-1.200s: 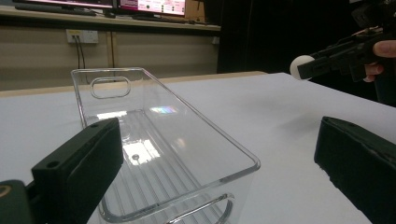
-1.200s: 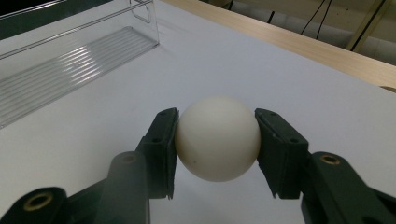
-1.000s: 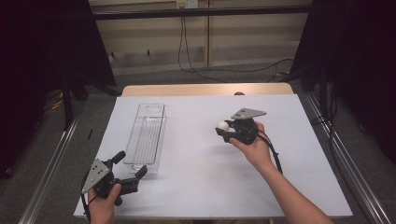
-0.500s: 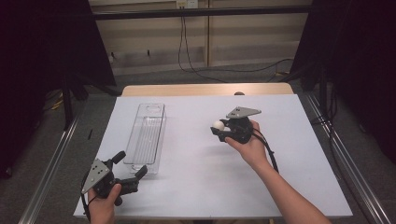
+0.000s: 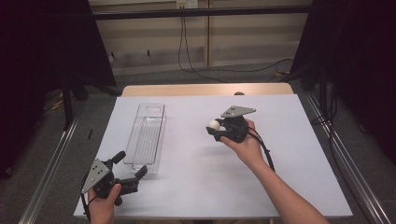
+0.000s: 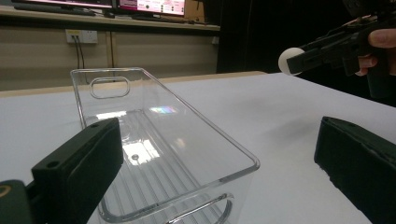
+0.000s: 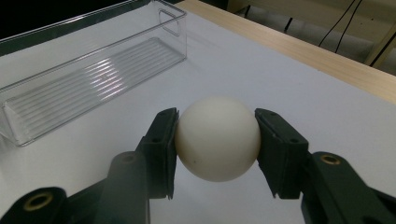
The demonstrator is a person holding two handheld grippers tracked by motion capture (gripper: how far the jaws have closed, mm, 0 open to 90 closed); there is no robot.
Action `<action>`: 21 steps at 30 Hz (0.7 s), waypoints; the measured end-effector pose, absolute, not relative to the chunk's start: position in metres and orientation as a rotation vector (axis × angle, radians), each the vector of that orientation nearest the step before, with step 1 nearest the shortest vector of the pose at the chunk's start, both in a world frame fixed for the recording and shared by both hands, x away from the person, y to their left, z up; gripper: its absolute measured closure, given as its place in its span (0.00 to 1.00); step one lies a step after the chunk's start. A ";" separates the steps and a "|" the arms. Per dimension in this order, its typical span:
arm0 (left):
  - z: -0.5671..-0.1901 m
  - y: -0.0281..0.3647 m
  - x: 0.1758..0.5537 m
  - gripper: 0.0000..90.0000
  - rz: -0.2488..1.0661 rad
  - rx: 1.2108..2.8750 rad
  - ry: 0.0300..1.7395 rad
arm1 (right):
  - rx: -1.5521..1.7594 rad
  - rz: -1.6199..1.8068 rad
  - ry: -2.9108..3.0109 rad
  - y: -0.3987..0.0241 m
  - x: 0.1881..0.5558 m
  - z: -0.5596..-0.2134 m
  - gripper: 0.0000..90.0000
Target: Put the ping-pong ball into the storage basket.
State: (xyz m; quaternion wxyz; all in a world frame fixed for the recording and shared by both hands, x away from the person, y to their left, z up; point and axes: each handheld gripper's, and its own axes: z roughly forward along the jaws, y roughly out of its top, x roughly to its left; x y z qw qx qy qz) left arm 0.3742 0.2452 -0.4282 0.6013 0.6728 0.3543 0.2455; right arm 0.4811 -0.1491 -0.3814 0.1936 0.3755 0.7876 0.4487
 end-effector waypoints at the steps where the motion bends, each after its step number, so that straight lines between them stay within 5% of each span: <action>1: -0.428 0.245 0.374 0.02 0.569 1.559 0.821 | 1.051 1.259 2.210 -0.148 0.481 -0.382 0.57; 21: -0.428 0.244 0.374 0.02 0.565 1.555 0.822 | 1.029 1.280 2.228 -0.136 0.482 -0.379 0.57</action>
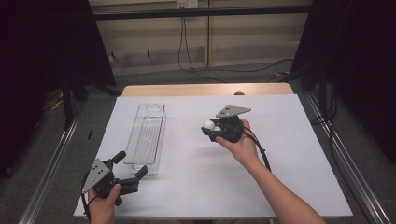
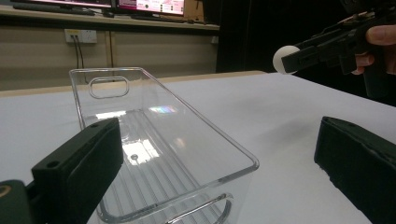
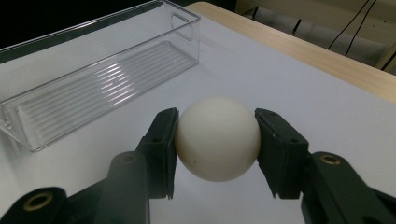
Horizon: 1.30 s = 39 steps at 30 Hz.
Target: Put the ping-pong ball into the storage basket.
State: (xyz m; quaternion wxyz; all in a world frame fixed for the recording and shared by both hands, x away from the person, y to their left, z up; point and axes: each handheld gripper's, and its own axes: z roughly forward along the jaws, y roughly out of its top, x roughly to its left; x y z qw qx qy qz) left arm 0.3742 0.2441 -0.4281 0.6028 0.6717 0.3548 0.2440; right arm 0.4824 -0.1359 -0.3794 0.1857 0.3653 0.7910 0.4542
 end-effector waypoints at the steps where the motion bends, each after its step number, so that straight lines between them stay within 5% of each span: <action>1: -0.428 0.244 0.374 0.02 0.563 1.554 0.820 | 1.030 1.284 2.229 -0.135 0.482 -0.379 0.57; 39: -0.427 0.245 0.374 0.02 0.564 1.562 0.815 | 0.987 1.315 2.250 -0.113 0.485 -0.375 0.57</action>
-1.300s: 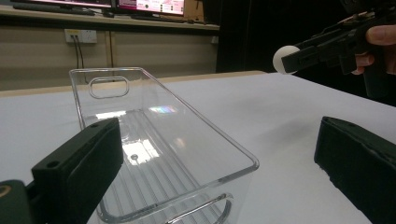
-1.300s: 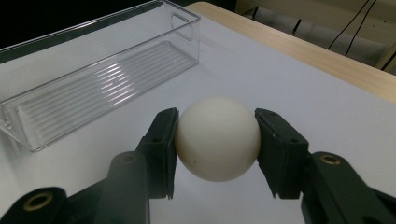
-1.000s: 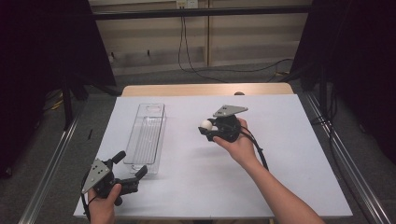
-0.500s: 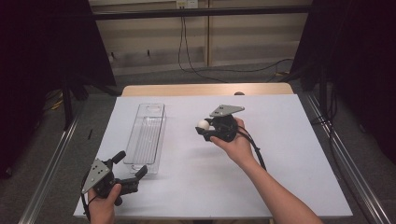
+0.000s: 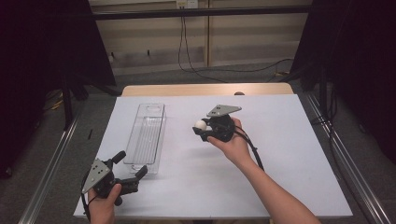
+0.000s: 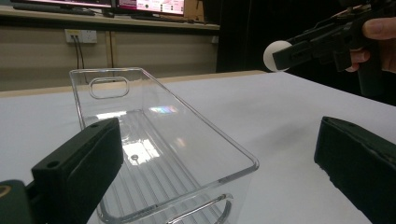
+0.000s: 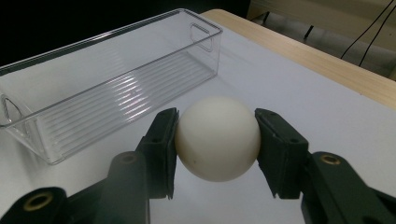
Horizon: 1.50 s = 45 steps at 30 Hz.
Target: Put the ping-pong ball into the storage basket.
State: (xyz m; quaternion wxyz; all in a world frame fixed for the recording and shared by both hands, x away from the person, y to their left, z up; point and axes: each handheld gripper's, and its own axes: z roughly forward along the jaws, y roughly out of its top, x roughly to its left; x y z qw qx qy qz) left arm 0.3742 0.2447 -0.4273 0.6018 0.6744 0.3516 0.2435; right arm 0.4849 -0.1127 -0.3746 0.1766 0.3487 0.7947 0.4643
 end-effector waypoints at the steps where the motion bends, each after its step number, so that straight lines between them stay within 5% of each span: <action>1: -0.427 0.245 0.374 0.02 0.568 1.561 0.816 | 0.986 1.314 2.251 -0.112 0.485 -0.375 0.57; 45: -0.427 0.244 0.375 0.02 0.574 1.568 0.817 | 0.952 1.334 2.286 -0.085 0.490 -0.373 0.57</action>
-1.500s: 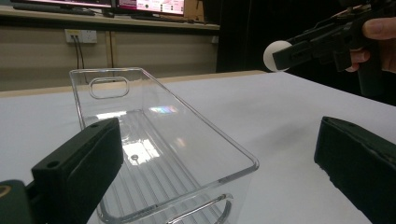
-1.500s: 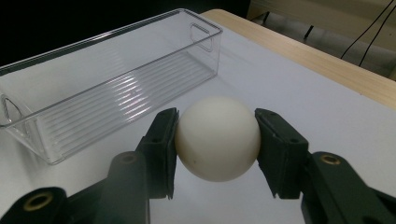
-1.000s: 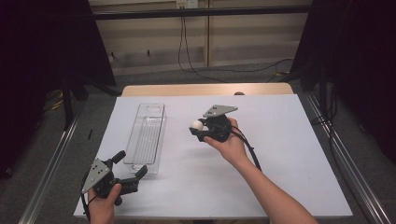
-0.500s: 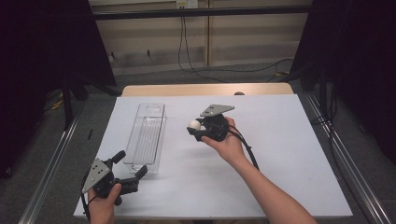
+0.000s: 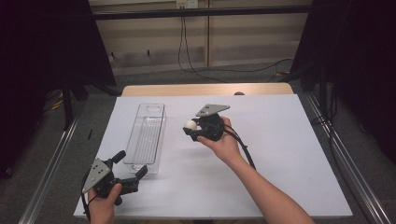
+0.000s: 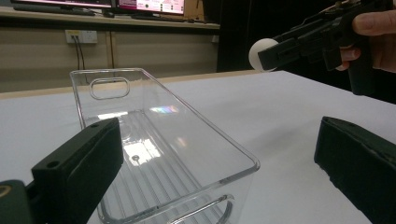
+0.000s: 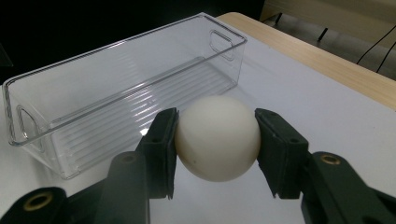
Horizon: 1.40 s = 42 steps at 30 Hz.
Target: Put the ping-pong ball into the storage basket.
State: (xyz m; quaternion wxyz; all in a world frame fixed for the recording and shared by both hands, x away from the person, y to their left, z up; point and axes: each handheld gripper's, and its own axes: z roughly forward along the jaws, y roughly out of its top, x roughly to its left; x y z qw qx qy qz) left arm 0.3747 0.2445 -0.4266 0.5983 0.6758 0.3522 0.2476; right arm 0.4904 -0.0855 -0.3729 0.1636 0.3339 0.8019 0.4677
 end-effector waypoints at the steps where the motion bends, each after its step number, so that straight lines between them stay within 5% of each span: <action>1: -0.427 0.244 0.375 0.02 0.574 1.566 0.818 | 0.953 1.334 2.286 -0.085 0.491 -0.373 0.57; 42: -0.426 0.243 0.375 0.02 0.578 1.567 0.808 | 0.913 1.334 2.315 -0.062 0.490 -0.372 0.57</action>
